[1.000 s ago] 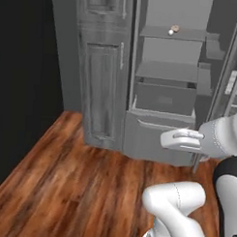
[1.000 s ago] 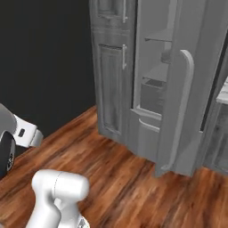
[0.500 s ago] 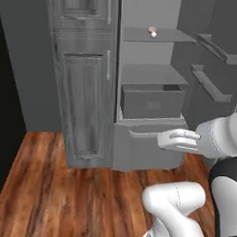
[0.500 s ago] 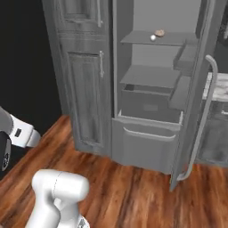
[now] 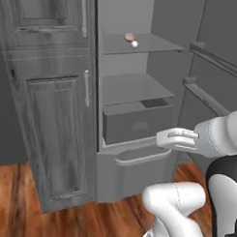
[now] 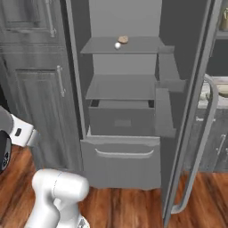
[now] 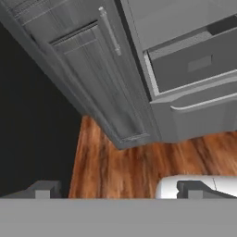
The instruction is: Pick the egg and butter from the fridge and place them by the bowl for mixing.
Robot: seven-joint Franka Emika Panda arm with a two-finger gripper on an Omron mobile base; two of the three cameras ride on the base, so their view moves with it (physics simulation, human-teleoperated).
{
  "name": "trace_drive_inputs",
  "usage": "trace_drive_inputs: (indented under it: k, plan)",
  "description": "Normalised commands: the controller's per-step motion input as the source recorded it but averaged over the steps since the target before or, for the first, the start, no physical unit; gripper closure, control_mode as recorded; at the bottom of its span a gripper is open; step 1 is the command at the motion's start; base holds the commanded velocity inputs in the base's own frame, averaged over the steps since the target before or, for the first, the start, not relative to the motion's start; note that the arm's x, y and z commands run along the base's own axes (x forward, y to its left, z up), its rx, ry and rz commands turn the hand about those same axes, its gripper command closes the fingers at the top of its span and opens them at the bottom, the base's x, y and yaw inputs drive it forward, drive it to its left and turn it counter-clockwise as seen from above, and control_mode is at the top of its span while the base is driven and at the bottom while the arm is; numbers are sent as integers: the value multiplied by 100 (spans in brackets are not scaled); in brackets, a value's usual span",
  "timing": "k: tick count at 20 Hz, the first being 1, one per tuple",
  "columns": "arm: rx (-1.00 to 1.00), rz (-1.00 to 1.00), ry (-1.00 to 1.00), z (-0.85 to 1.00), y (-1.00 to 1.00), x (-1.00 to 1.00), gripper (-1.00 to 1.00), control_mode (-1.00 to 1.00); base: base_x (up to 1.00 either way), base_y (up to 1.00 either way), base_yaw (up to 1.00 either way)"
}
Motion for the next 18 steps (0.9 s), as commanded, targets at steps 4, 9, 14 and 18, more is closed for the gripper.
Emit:
trace_drive_inputs:
  k: [4,9,14,18]
  plan:
    - [0,0,0,0,0,0,-100,100,100,0,-31]
    - [0,0,0,0,0,0,-100,100,100,0,-21]
    - [0,0,0,0,0,0,-100,100,100,0,-3]
    - [0,0,0,0,0,0,-100,100,66,-33,3]
